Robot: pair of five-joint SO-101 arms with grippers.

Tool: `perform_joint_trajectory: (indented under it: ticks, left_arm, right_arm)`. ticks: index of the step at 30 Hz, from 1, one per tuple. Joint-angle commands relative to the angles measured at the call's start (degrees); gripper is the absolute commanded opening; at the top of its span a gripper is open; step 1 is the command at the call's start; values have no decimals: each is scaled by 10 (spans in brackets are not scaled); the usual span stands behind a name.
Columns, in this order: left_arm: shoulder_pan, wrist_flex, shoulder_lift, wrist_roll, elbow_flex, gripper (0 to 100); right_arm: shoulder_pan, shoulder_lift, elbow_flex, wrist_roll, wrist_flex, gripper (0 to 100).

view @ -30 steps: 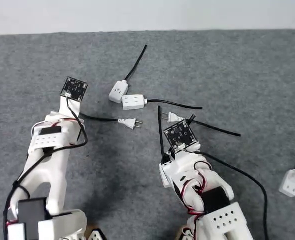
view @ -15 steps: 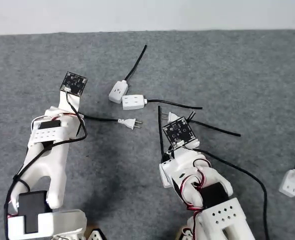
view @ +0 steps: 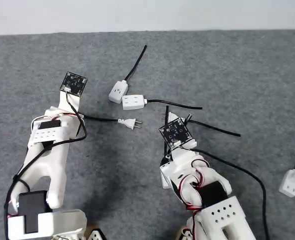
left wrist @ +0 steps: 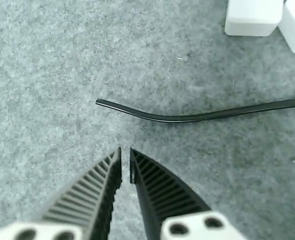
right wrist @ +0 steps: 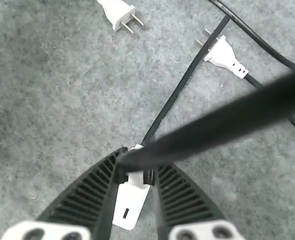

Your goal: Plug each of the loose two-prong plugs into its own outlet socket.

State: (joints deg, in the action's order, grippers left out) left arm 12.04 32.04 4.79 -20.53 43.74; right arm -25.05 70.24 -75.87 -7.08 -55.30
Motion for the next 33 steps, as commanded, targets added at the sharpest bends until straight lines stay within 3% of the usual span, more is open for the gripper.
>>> perform_joint_trajectory:
  ticks: [1, 9, 22, 33]
  left_arm:
    - [-5, 3, 4, -9, -28, 31]
    - [-5, 3, 4, -9, -28, 31]
    - [-4, 2, 4, -9, -28, 31]
    - [-4, 2, 4, -9, -28, 31]
  right_arm:
    - [0, -7, 19, -11, 5, 8]
    - [0, -4, -25, -87, -10, 8]
    - [22, -10, -11, -129, -38, 8]
    - [50, -62, -20, -231, -41, 8]
